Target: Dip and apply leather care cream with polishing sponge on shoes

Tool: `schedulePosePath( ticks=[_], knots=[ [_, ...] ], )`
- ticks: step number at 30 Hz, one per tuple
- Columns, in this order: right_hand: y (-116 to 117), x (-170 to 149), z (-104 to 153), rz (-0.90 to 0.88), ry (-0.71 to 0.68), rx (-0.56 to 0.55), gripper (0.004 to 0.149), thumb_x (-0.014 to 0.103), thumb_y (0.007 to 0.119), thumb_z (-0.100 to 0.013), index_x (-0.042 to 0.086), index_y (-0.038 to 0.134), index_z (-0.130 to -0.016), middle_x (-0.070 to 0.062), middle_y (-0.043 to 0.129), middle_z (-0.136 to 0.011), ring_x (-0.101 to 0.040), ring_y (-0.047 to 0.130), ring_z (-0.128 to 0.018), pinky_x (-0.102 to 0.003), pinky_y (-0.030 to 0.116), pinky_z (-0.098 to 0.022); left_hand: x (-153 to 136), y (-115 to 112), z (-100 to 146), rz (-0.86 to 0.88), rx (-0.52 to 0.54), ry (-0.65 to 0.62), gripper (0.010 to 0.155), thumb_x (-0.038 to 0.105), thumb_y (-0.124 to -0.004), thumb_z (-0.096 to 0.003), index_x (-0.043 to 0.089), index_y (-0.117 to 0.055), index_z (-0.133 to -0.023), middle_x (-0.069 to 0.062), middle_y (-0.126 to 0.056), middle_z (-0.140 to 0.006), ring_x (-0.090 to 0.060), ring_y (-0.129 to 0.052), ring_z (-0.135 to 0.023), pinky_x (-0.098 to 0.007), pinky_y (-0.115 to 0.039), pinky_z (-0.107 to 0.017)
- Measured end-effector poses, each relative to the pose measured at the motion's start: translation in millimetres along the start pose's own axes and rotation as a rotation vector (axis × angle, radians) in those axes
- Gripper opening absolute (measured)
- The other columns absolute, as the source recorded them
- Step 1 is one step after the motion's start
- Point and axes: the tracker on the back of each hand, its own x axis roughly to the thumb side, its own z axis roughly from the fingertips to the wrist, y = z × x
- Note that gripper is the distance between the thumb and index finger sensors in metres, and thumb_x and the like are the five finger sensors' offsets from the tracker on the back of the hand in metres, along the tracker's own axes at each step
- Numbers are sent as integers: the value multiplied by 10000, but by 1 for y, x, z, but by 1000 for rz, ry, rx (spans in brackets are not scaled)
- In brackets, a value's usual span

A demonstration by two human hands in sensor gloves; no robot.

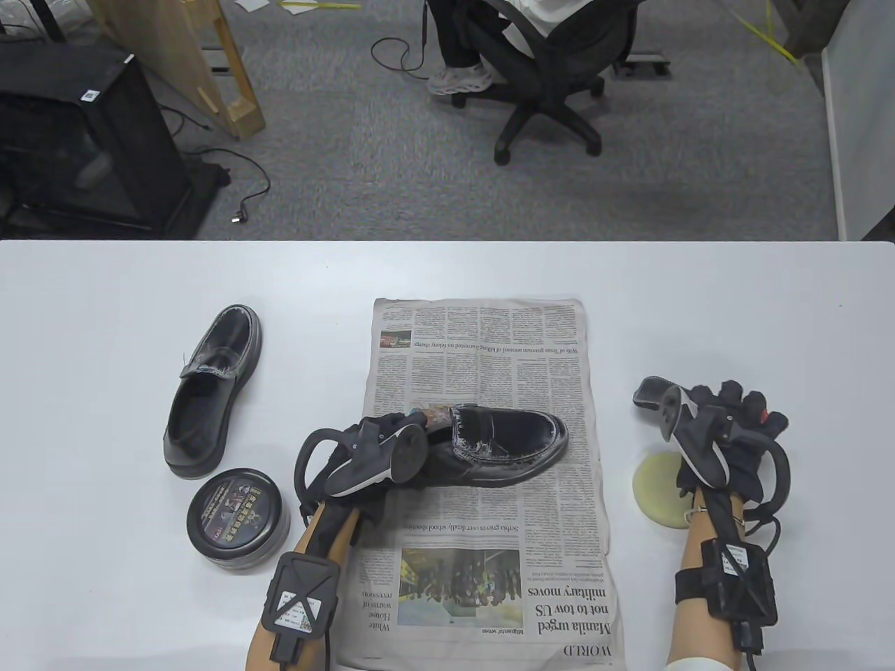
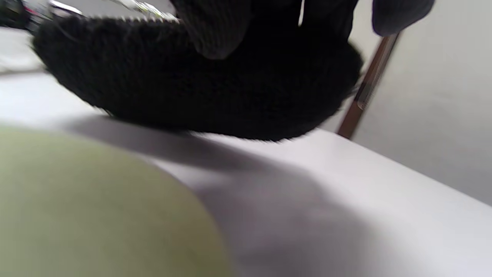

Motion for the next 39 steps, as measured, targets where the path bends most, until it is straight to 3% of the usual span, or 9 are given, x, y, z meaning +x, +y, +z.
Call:
schedulePosePath(
  ticks=[5,8,12,18,22,26,32,36,39],
  knots=[
    [34,-23,-3,5,2,222,417,353,651,-603,394,597,-1015,-68,612,-1156,-405,639,-1044,-620,560,-716,0,0,0,-4,0,0,902,607,-847,-306,329,-561,-1115,3,-773,-1125,-276,-829,-983,-536,-753,-718],
    [45,-32,0,-175,-44,394,485,337,589,-631,303,481,-1102,-133,528,-1176,-433,592,-1056,-624,552,-717,0,0,0,-8,-2,0,911,611,-845,-306,325,-552,-1121,3,-768,-1129,-276,-829,-983,-534,-753,-719],
    [37,-38,8,-287,-81,429,557,355,568,-638,210,425,-1156,-215,451,-1194,-510,501,-1057,-651,496,-709,0,1,1,-18,-4,4,923,616,-841,-306,321,-542,-1127,-4,-762,-1132,-279,-822,-987,-535,-750,-721],
    [-7,-25,40,-476,-263,269,652,432,544,-630,143,355,-1184,-286,354,-1196,-578,426,-1040,-671,471,-696,3,3,2,-47,-20,6,987,624,-839,-319,292,-455,-1165,-75,-649,-1207,-329,-734,-1051,-575,-711,-739],
    [-45,0,86,-594,-517,186,697,475,530,-623,124,334,-1193,-299,341,-1198,-590,415,-1038,-679,464,-693,0,15,11,-2,-15,10,1054,618,-821,-354,230,-328,-1201,-197,-433,-1275,-445,-539,-1117,-648,-619,-759],
    [-64,26,135,-561,-755,130,730,504,524,-613,119,312,-1196,-300,335,-1201,-590,410,-1042,-684,461,-691,-20,38,41,-12,16,57,1041,640,-773,-400,179,-317,-1214,-270,-361,-1273,-516,-462,-1111,-686,-577,-752],
    [-61,43,172,-505,-885,45,742,515,521,-604,115,301,-1190,-296,341,-1196,-583,420,-1039,-682,468,-687,-70,45,105,-97,-47,207,1059,703,-708,-431,107,-355,-1232,-353,-409,-1259,-600,-509,-1072,-734,-608,-702],
    [-56,48,177,-444,-905,39,744,513,521,-602,106,301,-1185,-301,346,-1189,-586,428,-1030,-676,476,-685,-106,18,134,-66,-222,313,1135,756,-669,-426,62,-274,-1233,-450,-342,-1230,-706,-476,-1025,-791,-618,-652],
    [-54,47,177,-469,-905,41,741,509,524,-601,105,305,-1183,-301,349,-1188,-585,432,-1028,-674,477,-685,-120,-3,136,-33,-315,344,1188,782,-653,-407,41,-195,-1215,-515,-279,-1190,-765,-431,-983,-827,-627,-609]
  ],
)
